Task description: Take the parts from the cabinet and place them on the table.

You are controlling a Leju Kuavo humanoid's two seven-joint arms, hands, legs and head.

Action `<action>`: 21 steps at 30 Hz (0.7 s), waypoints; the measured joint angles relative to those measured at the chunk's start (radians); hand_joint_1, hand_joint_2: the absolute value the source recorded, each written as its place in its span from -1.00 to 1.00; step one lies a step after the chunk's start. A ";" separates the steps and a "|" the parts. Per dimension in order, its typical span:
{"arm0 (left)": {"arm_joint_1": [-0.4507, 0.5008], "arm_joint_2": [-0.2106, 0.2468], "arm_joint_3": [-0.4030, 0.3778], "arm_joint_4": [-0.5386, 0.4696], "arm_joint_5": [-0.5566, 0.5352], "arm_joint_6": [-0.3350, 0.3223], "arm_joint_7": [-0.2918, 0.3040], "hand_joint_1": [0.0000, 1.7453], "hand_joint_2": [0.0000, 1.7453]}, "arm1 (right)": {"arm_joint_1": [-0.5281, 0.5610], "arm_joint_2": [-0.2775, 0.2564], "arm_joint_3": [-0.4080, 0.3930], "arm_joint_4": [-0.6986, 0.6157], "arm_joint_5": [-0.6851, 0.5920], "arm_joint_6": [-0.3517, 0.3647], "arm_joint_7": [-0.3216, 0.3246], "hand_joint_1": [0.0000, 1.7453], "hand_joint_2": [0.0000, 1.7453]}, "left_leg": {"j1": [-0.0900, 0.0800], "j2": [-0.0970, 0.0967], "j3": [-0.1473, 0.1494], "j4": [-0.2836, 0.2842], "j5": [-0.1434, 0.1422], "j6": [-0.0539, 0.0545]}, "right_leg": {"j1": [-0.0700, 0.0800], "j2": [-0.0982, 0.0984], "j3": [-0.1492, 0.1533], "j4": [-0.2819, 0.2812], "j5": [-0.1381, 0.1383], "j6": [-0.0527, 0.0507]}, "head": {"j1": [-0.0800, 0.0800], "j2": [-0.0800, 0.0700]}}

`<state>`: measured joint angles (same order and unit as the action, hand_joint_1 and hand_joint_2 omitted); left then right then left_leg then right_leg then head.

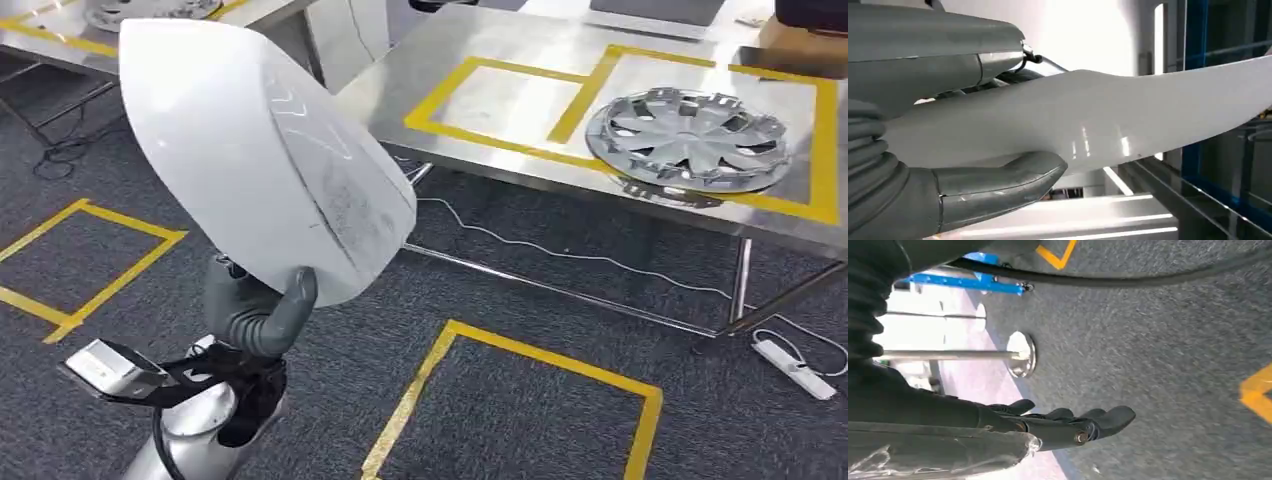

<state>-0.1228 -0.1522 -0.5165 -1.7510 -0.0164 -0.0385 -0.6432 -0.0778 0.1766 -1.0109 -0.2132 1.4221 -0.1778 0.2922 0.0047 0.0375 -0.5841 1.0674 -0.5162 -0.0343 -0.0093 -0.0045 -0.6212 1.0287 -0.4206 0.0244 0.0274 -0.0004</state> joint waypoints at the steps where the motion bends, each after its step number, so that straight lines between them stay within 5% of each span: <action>1: 0.001 0.001 0.000 0.000 0.000 0.000 0.000 1.00 1.00 | -0.002 0.000 0.000 0.000 0.000 0.000 0.001 -1.00 1.00 | 0.000 -0.018 -0.037 0.073 -0.038 -0.002 | -0.001 0.011 -0.001 0.000 0.000 -0.004 | -0.001 0.000; 3: 0.004 0.005 0.000 0.000 0.001 0.000 0.000 1.00 1.00 | -0.004 0.000 0.000 0.000 0.002 0.002 -0.001 -1.00 1.00 | 0.000 -0.029 -0.116 0.220 -0.091 -0.004 | -0.001 0.038 -0.002 0.000 -0.001 -0.006 | -0.002 0.000; 4: 0.005 0.005 0.000 0.000 0.001 0.000 0.000 1.00 1.00 | -0.004 0.000 0.000 0.000 0.003 0.002 -0.001 -1.00 1.00 | 0.000 -0.030 -0.131 0.239 -0.085 -0.004 | -0.001 0.051 -0.002 0.000 -0.001 -0.006 | -0.002 0.000; 5: 0.004 0.007 0.000 0.000 0.001 0.000 0.000 1.00 1.00 | -0.002 0.000 0.000 0.000 0.005 0.002 -0.001 -1.00 1.00 | 0.001 -0.030 -0.126 0.220 -0.057 -0.003 | -0.002 0.065 -0.001 0.000 0.000 -0.005 | -0.003 0.000; 7: 0.004 0.008 0.000 0.000 0.001 0.000 0.000 1.00 1.00 | -0.003 0.000 0.000 0.000 0.005 0.004 -0.001 -1.00 1.00 | 0.005 -0.043 -0.061 0.079 0.037 -0.001 | -0.005 0.097 0.000 0.001 0.002 0.000 | -0.002 0.000; 8: 0.002 0.008 0.001 0.000 0.003 -0.002 0.000 1.00 1.00 | -0.003 0.000 0.000 0.000 0.007 0.003 -0.004 -1.00 1.00 | 0.012 -0.084 -0.024 0.003 0.069 -0.004 | -0.007 0.109 -0.001 0.001 0.003 0.005 | -0.003 0.000; 9: 0.001 0.009 0.001 0.000 0.004 -0.007 0.000 1.00 1.00 | -0.005 0.000 0.001 0.000 0.010 0.002 -0.007 -1.00 1.00 | 0.016 -0.122 -0.005 -0.042 0.065 -0.002 | 0.000 0.121 -0.008 0.010 0.001 0.014 | -0.005 0.000; 13: -0.004 0.008 0.001 0.000 0.005 -0.014 0.003 1.00 1.00 | 0.002 0.000 0.002 0.000 0.017 0.003 -0.010 -1.00 1.00 | 0.013 -0.084 -0.003 -0.050 0.064 0.029 | -0.011 0.157 -0.023 -0.006 0.010 0.039 | -0.004 0.000; 15: -0.008 0.003 0.001 0.000 0.005 -0.015 0.003 1.00 1.00 | 0.003 0.000 0.002 0.000 0.019 0.012 -0.011 -1.00 1.00 | 0.012 -0.064 0.000 -0.052 0.065 0.044 | -0.003 0.059 -0.041 0.044 -0.025 0.042 | 0.007 0.000; 16: -0.007 0.002 0.001 0.000 0.005 -0.015 0.004 1.00 1.00 | 0.001 0.000 0.002 0.000 0.018 0.013 -0.011 -1.00 1.00 | 0.009 -0.052 0.001 -0.052 0.064 0.046 | -0.003 0.035 -0.073 0.111 -0.064 0.044 | 0.008 0.000; 18: -0.006 0.002 0.002 0.000 0.006 -0.015 0.004 1.00 1.00 | -0.004 0.000 0.002 0.000 0.018 0.014 -0.013 -1.00 1.00 | 0.004 -0.024 0.002 -0.052 0.062 0.050 | -0.004 0.018 -0.147 0.266 -0.129 0.047 | 0.008 0.000; 19: -0.006 0.002 0.002 0.000 0.006 -0.015 0.004 1.00 1.00 | -0.005 0.000 0.002 0.000 0.019 0.016 -0.013 -1.00 1.00 | 0.003 -0.010 0.003 -0.052 0.060 0.052 | -0.004 0.015 -0.164 0.302 -0.133 0.048 | 0.008 0.000; 21: -0.006 0.002 0.002 0.000 0.006 -0.015 0.004 1.00 1.00 | -0.003 0.000 0.002 0.000 0.021 0.030 -0.013 -1.00 1.00 | 0.003 0.009 0.008 -0.052 0.055 0.048 | -0.003 0.012 -0.124 0.230 -0.082 0.046 | 0.008 0.000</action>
<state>-0.1292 -0.1499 -0.5146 -1.7506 -0.0107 -0.0538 -0.6390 -0.0805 0.1762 -1.0086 -0.2136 1.4435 -0.1480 0.2796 0.0074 0.0465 -0.5763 1.0159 -0.4610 0.0136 -0.0127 0.0072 -0.7450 1.2591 -0.5022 0.0708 0.0355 -0.0004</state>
